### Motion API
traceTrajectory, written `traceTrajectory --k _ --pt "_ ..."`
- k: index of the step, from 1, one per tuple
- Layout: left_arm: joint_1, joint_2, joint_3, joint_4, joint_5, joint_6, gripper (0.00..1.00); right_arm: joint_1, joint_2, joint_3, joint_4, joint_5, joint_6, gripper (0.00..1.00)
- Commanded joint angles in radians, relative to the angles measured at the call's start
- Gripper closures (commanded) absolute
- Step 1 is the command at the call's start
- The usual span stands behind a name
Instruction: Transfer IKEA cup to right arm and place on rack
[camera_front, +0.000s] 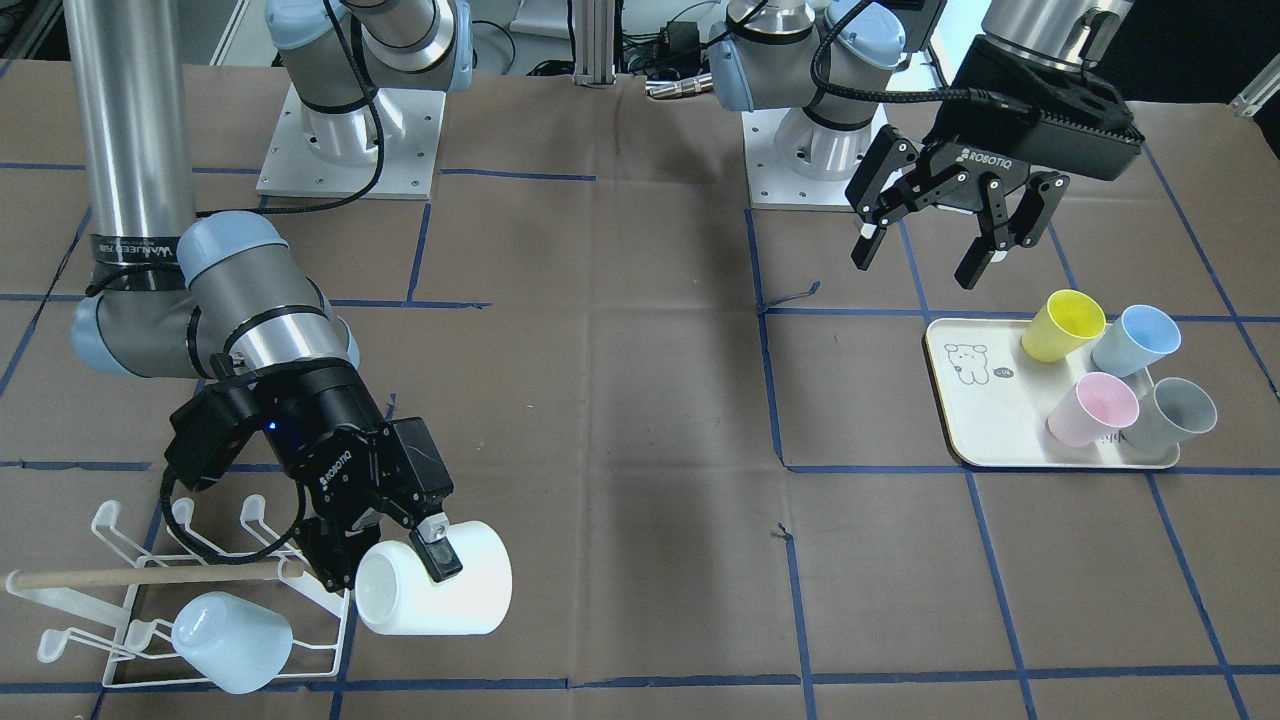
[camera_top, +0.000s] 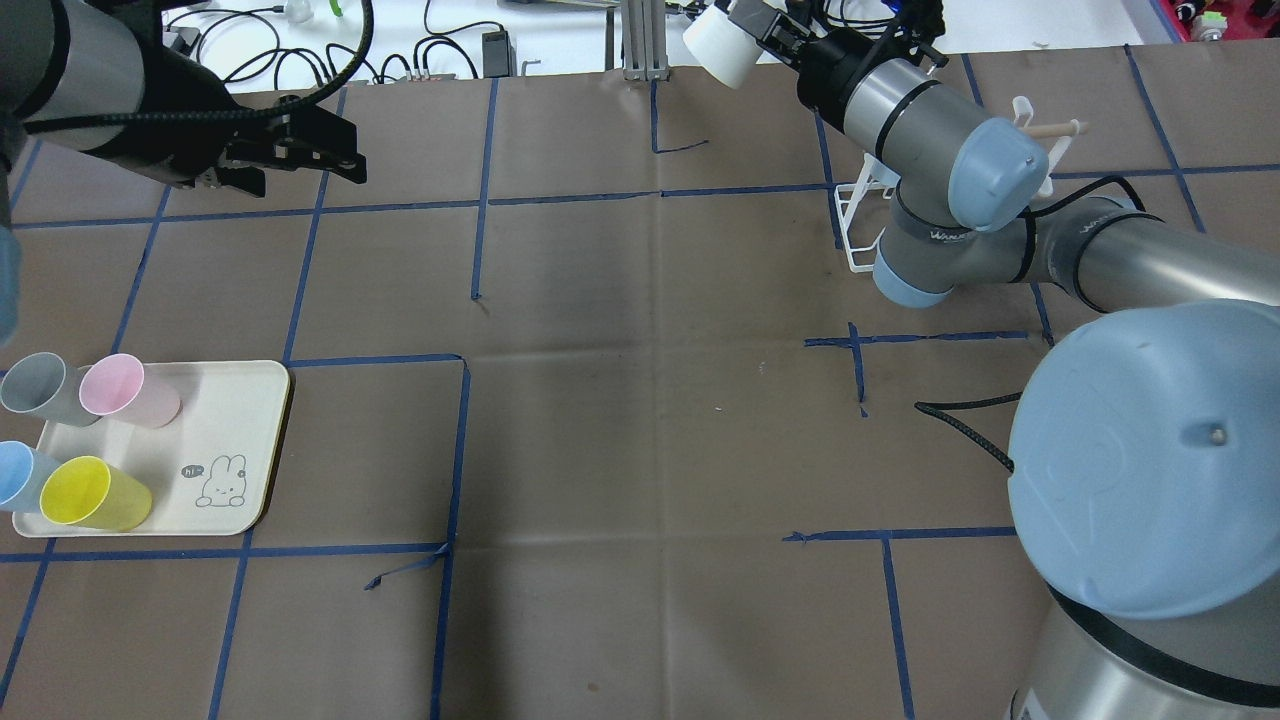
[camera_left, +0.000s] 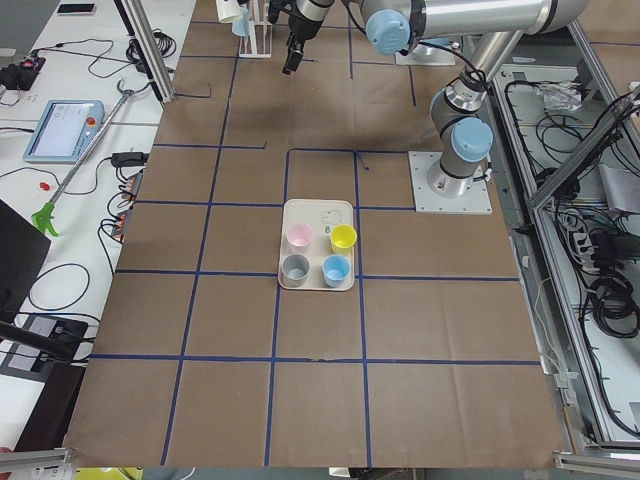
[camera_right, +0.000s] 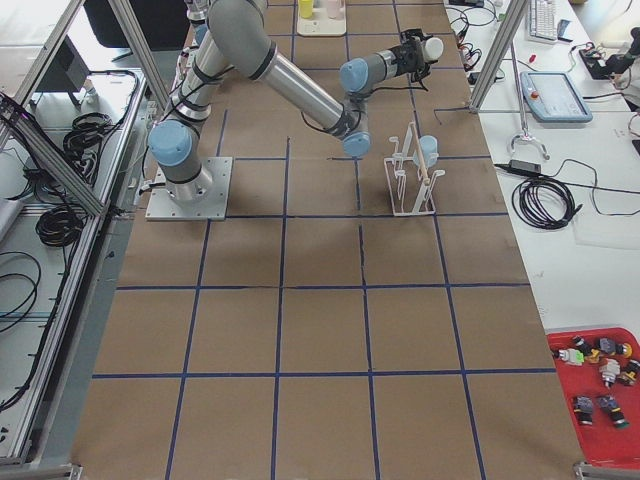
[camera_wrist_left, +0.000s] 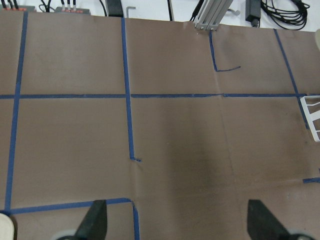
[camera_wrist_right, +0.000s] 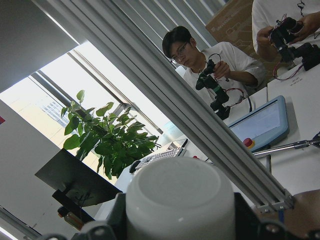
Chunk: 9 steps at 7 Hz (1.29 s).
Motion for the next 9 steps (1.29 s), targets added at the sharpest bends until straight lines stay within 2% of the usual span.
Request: traceTrajectory --k 1,2,4,6,9 --pt "-0.095 -0.117 0.216 -0.253 0.186 -0.043 0.02 -0.065 -0.002 0.008 0.0 0.009 -0.293 0.67" --pt "-0.113 -0.146 0.243 -0.31 0.206 -0.045 0.01 -0.1 -0.005 0.026 -0.001 0.015 -0.373 0.67" --pt "-0.112 -0.119 0.164 -0.305 0.204 -0.037 0.01 -0.178 -0.011 0.032 -0.001 0.018 -0.572 0.67" --pt "-0.103 -0.11 0.107 -0.217 0.205 -0.031 0.01 -0.275 -0.008 0.024 0.017 0.127 -0.682 0.67" --pt "-0.104 -0.131 0.11 -0.219 0.211 -0.046 0.0 -0.385 -0.002 0.009 0.121 0.224 -0.839 0.67"
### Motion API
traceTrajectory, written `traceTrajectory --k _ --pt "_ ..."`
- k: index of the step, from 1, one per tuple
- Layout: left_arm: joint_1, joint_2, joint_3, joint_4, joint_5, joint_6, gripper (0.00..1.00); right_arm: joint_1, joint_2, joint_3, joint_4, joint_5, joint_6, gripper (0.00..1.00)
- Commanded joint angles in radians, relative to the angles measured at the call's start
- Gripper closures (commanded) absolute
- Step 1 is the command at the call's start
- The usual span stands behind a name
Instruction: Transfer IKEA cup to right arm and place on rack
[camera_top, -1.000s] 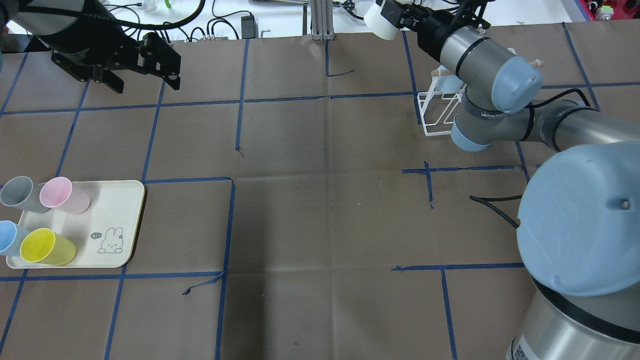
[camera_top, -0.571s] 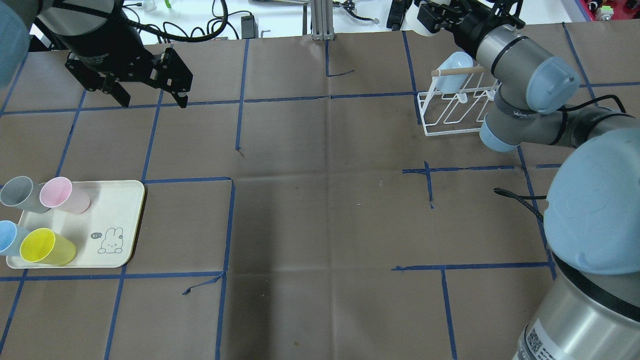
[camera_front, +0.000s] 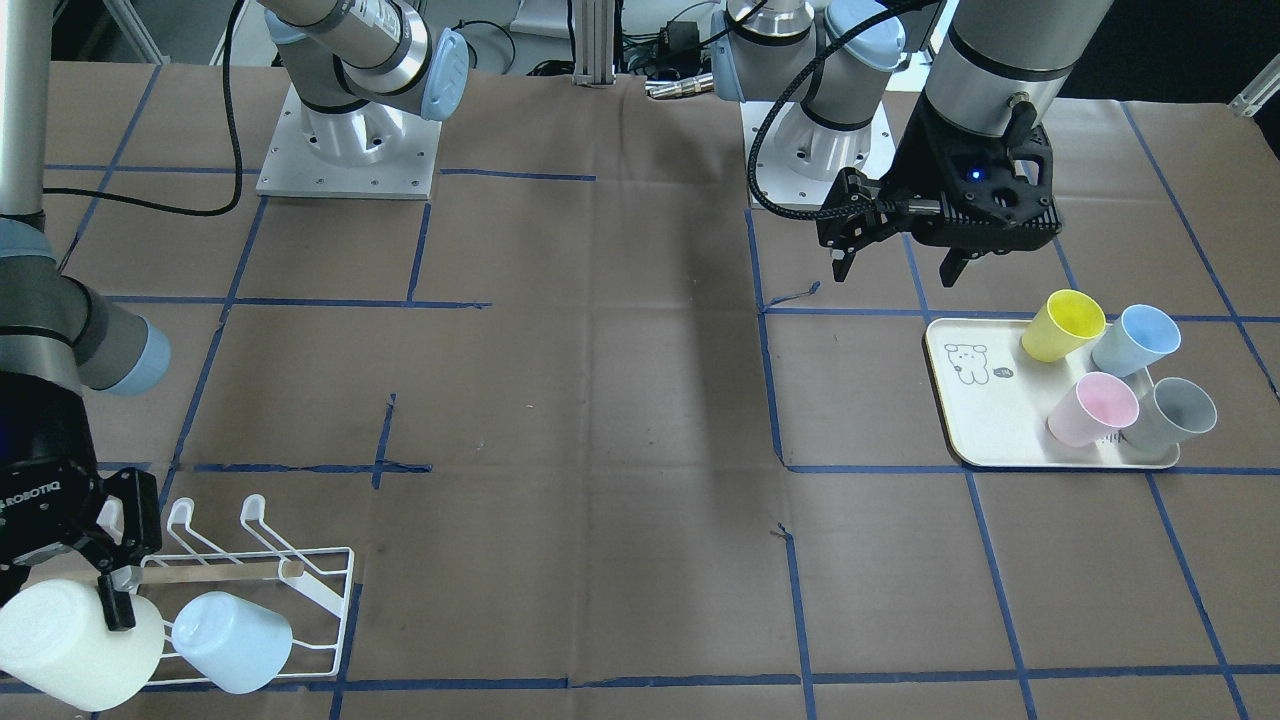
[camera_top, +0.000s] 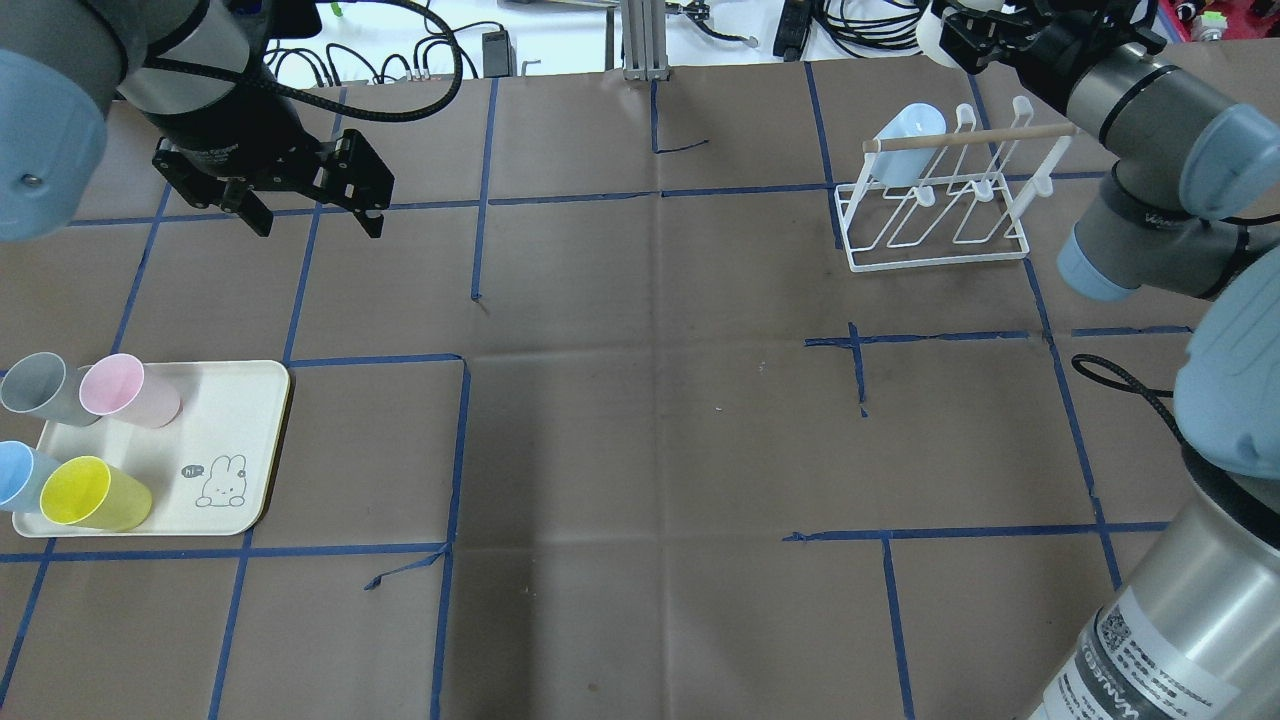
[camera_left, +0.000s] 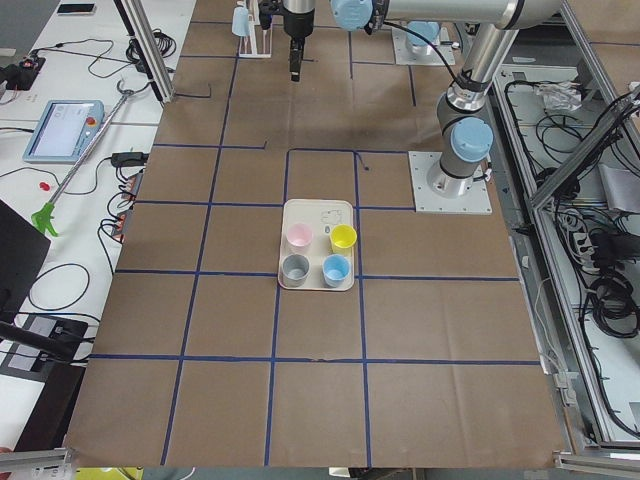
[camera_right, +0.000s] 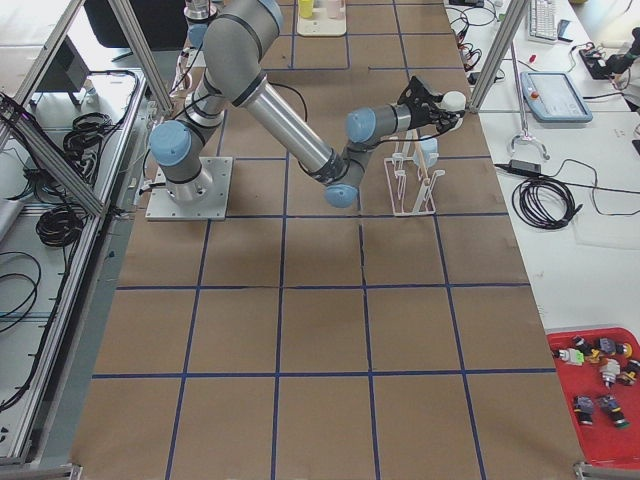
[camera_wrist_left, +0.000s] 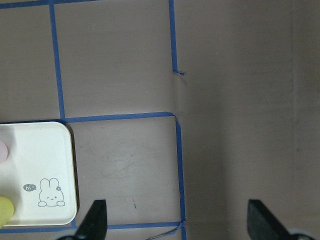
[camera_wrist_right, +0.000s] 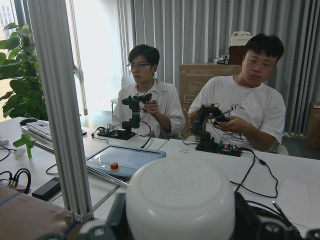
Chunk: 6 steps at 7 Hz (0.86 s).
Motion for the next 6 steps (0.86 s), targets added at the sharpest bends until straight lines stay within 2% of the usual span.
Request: traceTrajectory --k 1,4,6 --pt "-0.001 -0.016 0.003 0.002 0.001 -0.004 0.0 -0.056 0.004 -0.006 0.071 0.046 -0.101 0.67" --pt "-0.005 -0.011 0.008 0.001 -0.006 -0.028 0.0 -0.127 0.042 0.006 0.093 0.081 -0.111 0.67" --pt "-0.008 -0.008 0.008 0.001 -0.013 -0.044 0.0 -0.135 0.058 0.002 0.093 0.083 -0.115 0.67"
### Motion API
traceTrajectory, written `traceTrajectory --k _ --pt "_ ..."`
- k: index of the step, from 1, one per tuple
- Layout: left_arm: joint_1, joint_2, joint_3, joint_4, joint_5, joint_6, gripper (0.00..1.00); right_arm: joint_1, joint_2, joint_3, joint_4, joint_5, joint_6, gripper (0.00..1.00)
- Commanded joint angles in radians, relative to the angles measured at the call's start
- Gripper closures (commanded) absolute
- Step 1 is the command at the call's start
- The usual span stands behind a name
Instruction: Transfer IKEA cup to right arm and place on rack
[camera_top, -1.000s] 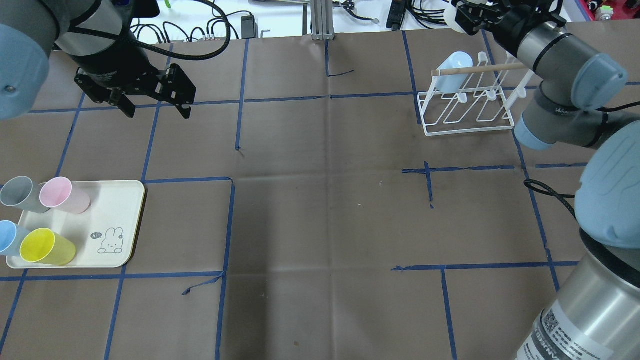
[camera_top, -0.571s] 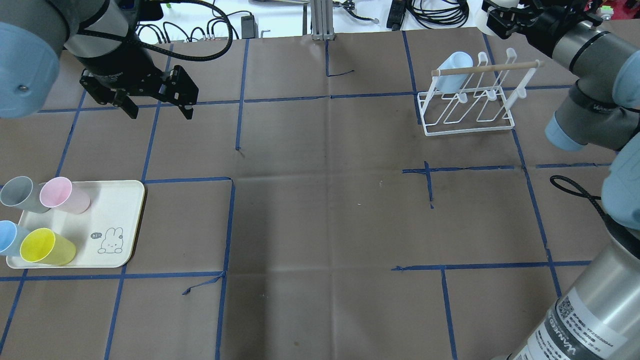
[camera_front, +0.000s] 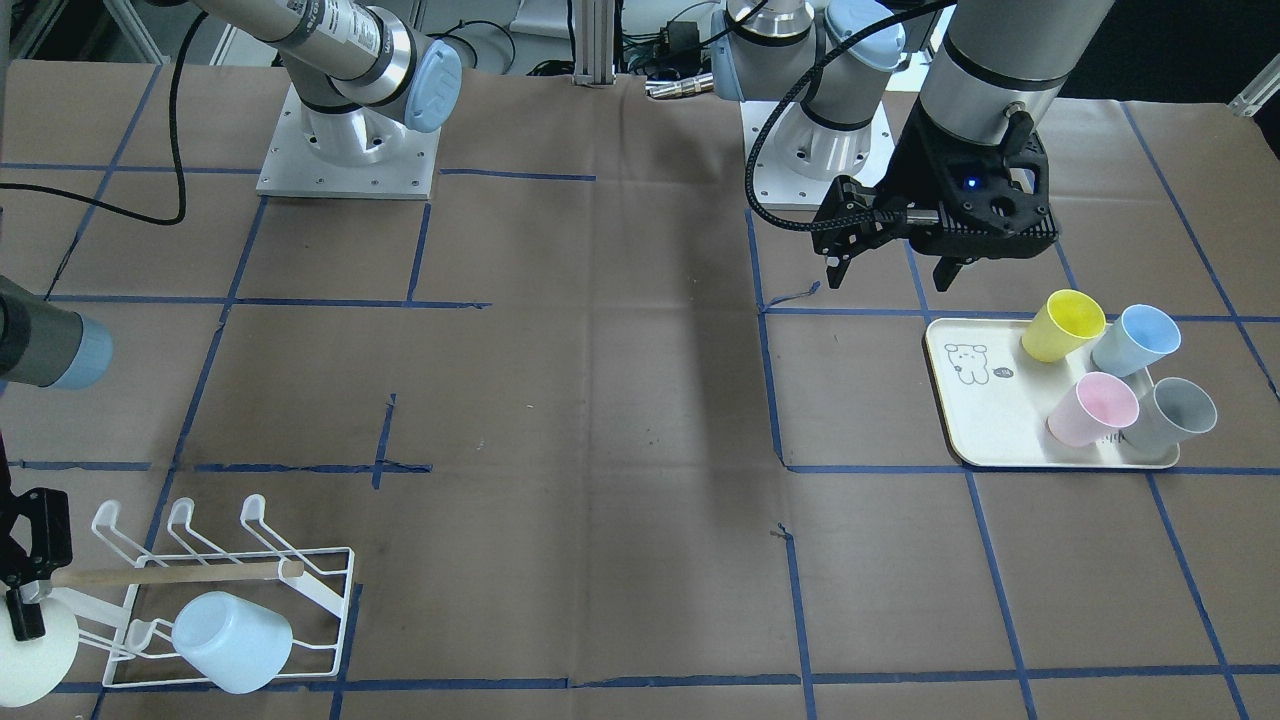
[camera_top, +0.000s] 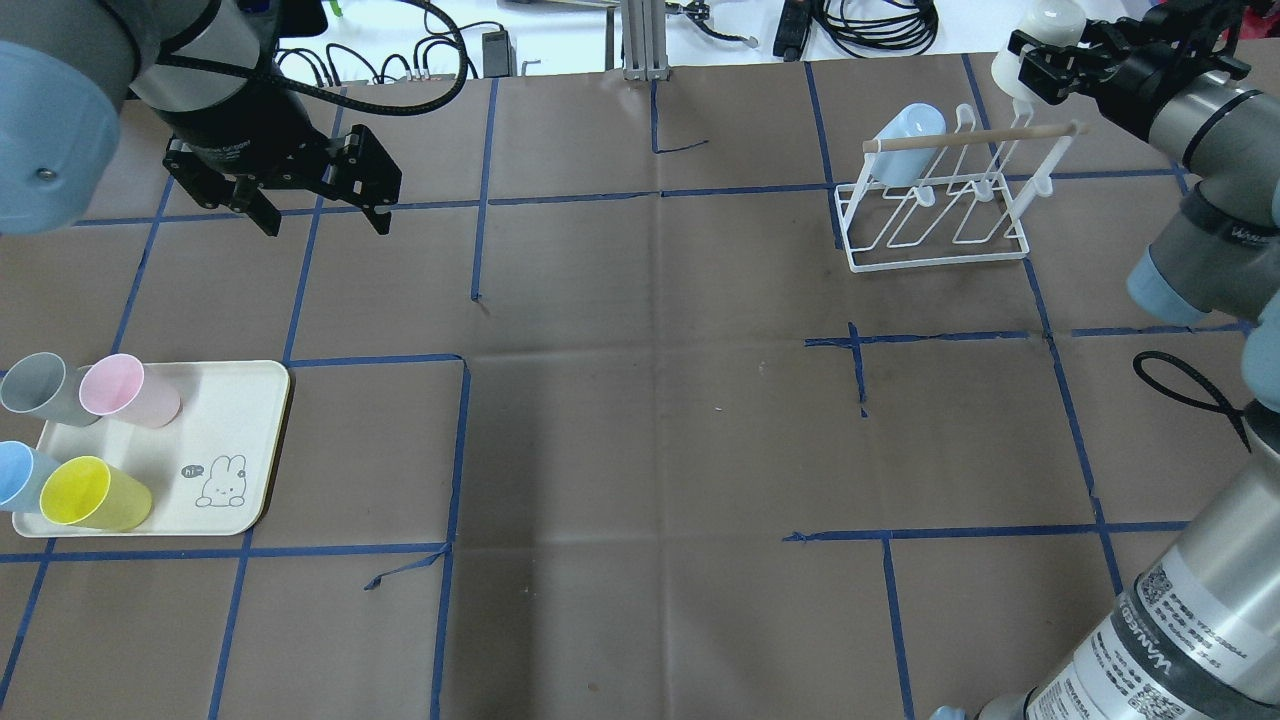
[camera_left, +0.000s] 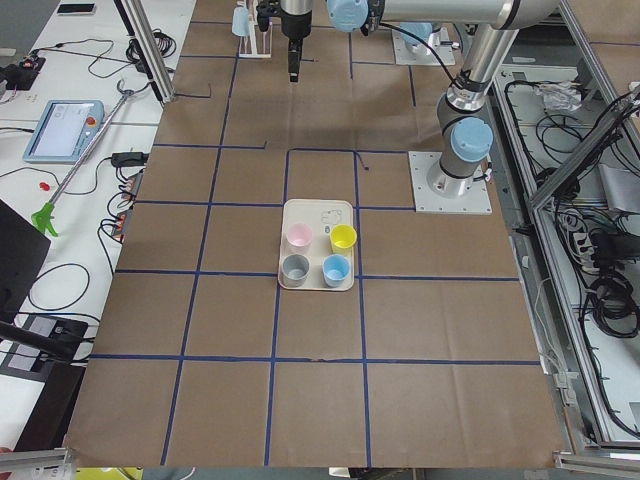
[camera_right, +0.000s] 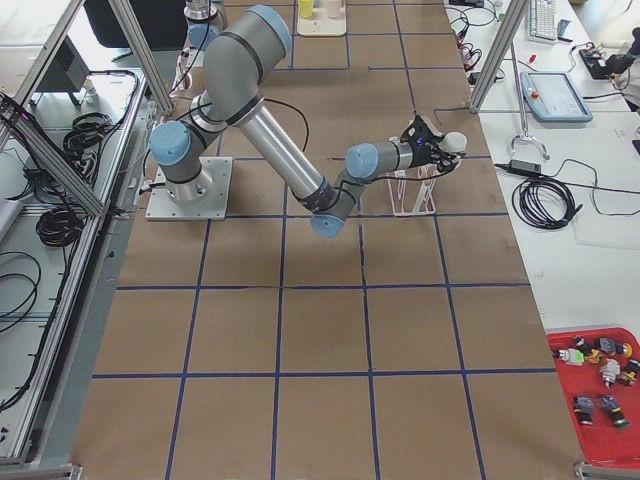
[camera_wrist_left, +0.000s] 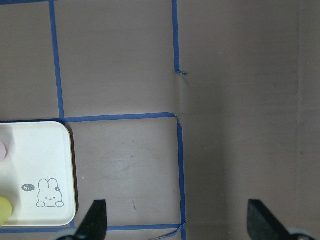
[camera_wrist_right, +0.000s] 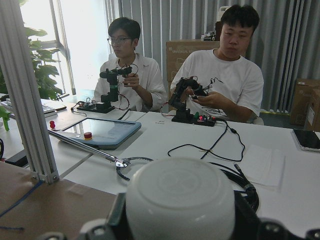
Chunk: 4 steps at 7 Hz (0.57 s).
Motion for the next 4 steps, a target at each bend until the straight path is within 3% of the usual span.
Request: traceTrajectory --k 1,4 --pt "-0.002 0.001 0.001 -0.002 -0.001 -0.007 0.0 -0.007 0.014 -0.004 0.001 0.004 -0.005 0.67" --pt "0.0 0.001 0.001 -0.002 0.004 -0.007 0.0 -0.008 0.034 0.001 -0.001 0.007 -0.006 0.67"
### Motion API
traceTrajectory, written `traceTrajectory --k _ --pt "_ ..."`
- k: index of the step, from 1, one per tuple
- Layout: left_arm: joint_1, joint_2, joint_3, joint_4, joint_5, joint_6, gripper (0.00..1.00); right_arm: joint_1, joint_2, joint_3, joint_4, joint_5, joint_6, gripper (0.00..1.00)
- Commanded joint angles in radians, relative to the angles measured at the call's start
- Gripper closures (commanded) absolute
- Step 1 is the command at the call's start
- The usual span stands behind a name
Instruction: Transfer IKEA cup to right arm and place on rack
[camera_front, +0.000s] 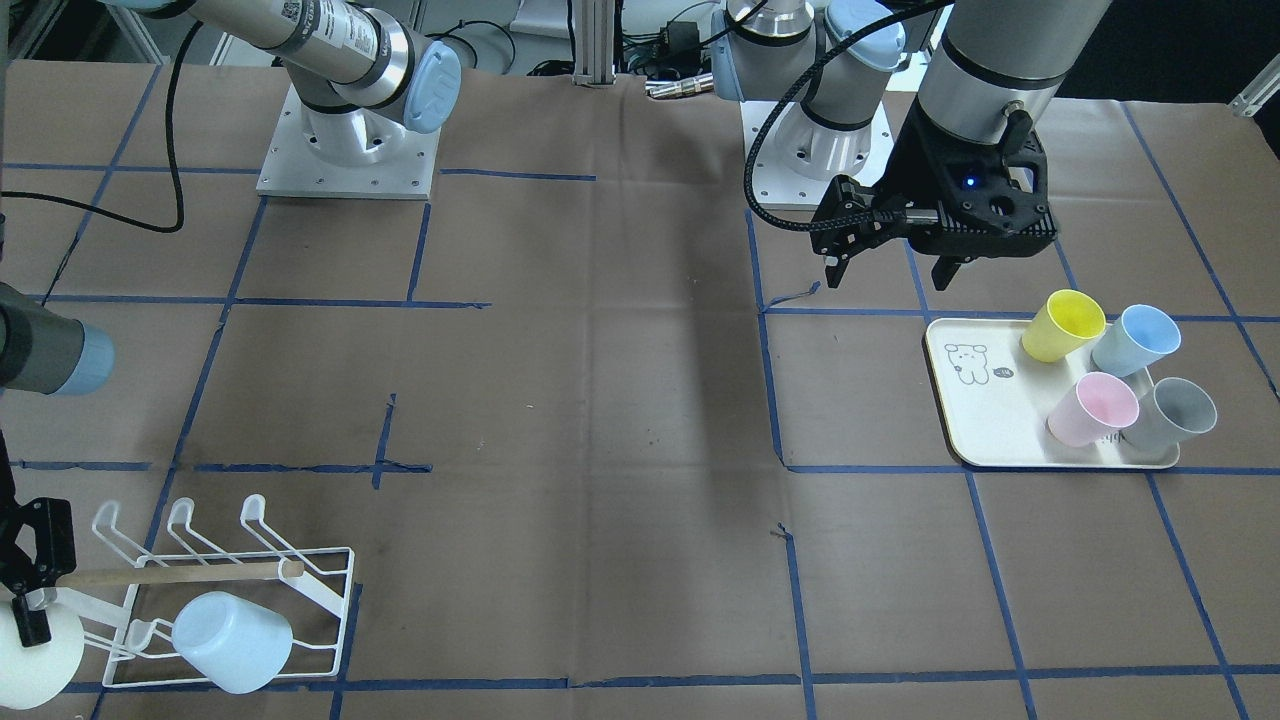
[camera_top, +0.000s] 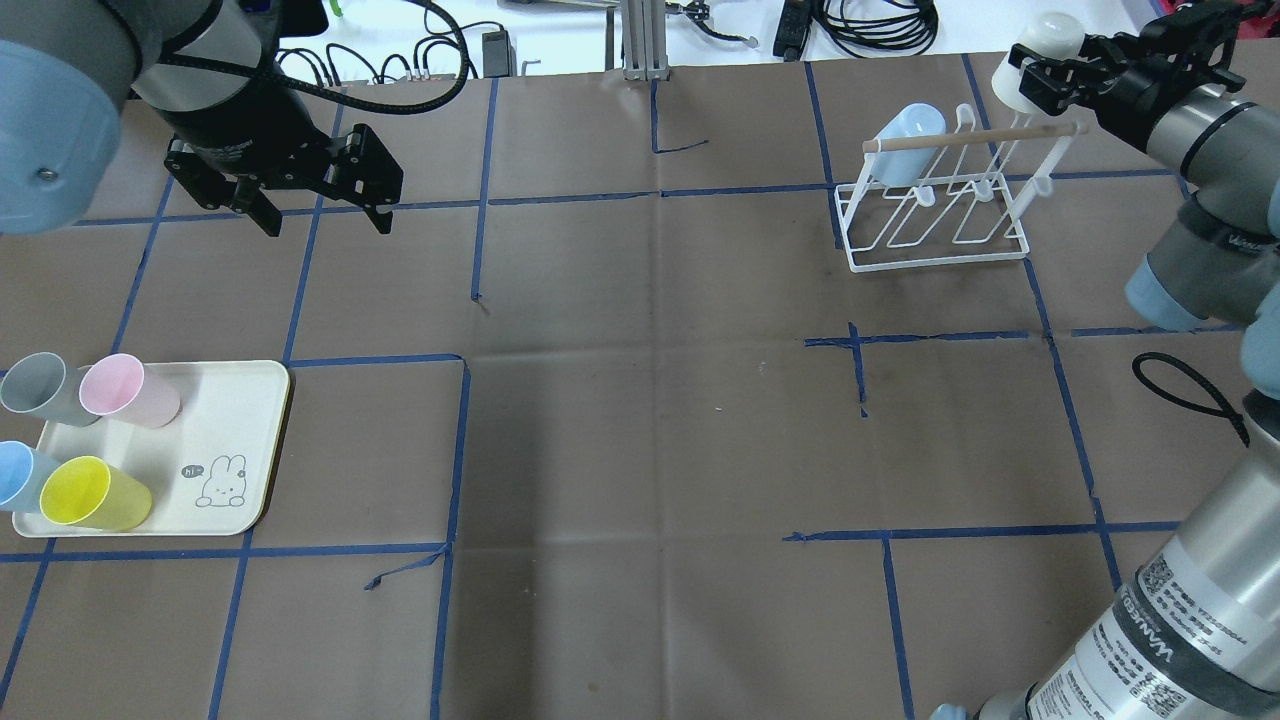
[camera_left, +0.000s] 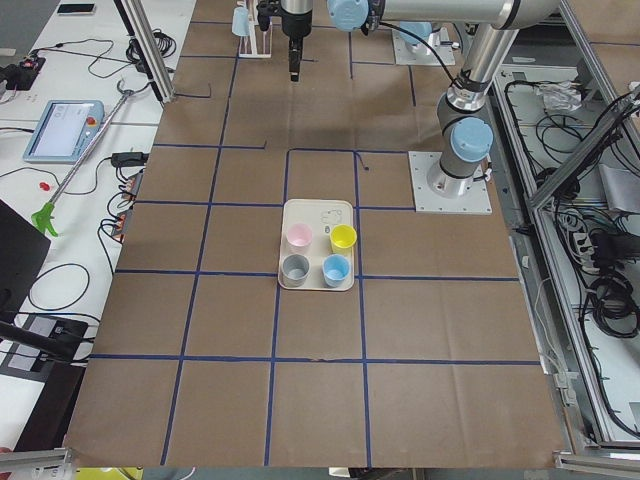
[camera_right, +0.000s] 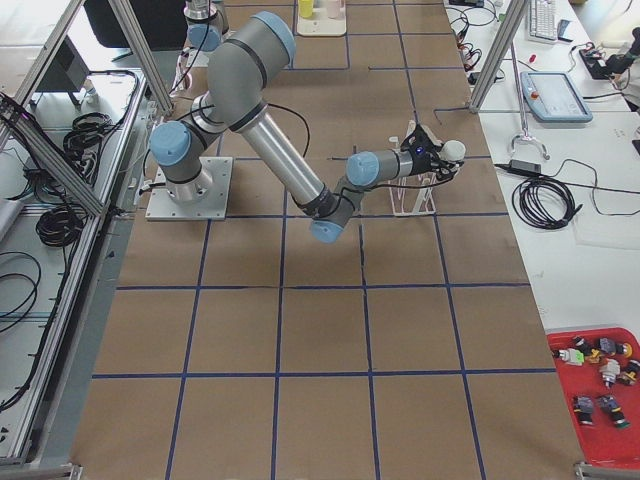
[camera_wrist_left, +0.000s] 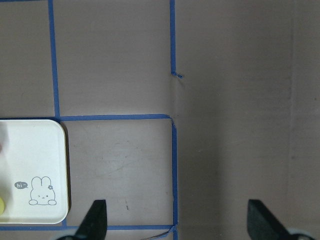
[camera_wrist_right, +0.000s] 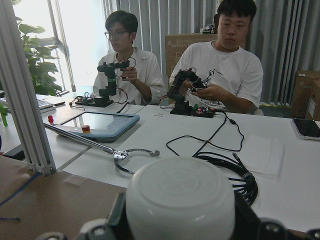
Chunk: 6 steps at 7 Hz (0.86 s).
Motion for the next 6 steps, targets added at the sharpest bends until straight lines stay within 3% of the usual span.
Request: traceTrajectory --k 1,5,6 --pt "0.0 -0.001 -0.002 -0.002 0.001 0.0 0.0 -0.001 0.006 0.006 -0.001 0.001 -0.002 0.67" --pt "0.001 -0.001 0.0 -0.003 -0.001 0.0 0.0 -0.001 0.018 0.015 -0.001 0.001 -0.002 0.65" --pt "0.0 -0.001 0.0 -0.003 -0.002 0.0 0.0 -0.001 0.018 0.015 -0.001 0.001 -0.002 0.52"
